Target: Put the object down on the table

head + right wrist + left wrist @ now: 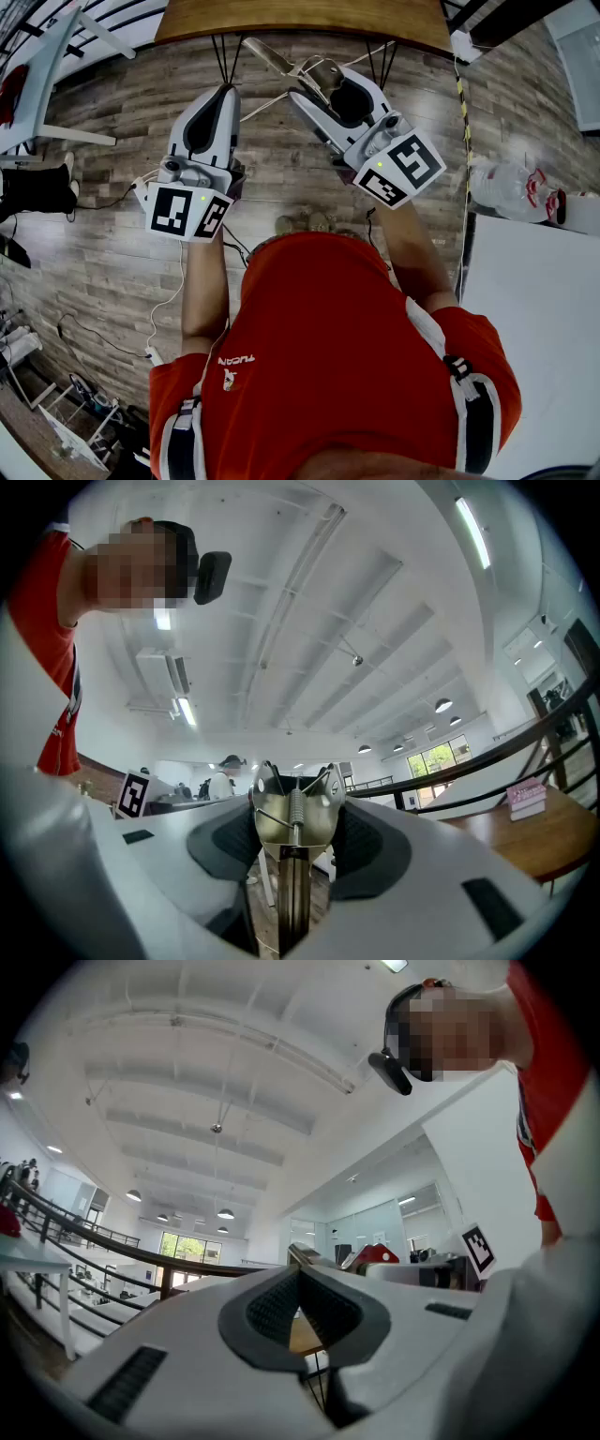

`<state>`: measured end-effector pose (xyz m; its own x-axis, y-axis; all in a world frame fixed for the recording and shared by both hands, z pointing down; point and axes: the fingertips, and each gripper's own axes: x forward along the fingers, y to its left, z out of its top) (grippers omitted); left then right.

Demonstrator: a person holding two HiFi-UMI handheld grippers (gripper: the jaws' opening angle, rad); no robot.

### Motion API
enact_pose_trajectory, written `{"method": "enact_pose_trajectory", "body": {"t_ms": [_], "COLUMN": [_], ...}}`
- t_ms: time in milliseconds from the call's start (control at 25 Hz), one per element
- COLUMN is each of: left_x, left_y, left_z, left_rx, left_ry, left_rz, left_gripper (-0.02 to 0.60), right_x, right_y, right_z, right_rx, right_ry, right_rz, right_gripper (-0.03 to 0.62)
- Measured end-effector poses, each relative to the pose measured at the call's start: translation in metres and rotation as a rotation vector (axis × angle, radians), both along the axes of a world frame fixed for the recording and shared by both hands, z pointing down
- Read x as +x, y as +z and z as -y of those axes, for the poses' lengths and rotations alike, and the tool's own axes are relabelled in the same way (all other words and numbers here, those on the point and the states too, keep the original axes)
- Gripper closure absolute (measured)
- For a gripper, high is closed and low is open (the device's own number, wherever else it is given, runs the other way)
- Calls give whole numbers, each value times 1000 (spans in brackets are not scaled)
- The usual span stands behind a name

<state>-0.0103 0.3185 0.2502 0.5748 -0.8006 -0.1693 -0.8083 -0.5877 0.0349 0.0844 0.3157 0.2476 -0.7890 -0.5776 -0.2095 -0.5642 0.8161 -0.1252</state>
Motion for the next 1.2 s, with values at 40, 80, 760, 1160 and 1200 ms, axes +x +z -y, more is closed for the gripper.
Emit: {"method": "enact_pose_trajectory", "body": {"t_ms": [40,80,760,1160,1200], "left_x": [1,2,29,11,6], "left_y": [0,1,19,23,24], "left_z": [1,2,14,78,89], "left_rx": [-1,-2,-14,2,4], "left_ry": [0,0,-82,-82,-80], "left_rz": [-1,-2,2,-4,-2], "left_gripper": [572,572,572,572,572], "right_x": [0,1,47,31,26], "right_y": [0,0,17,24,25], "right_z": [0,1,18,79,90], "right_rx": [0,0,-16,-19,-19], "right_ry": [-5,-11,-35,-29,-26], "right_rz": [-1,-1,18,6,3], "right_gripper": [387,387,387,387,386]}}
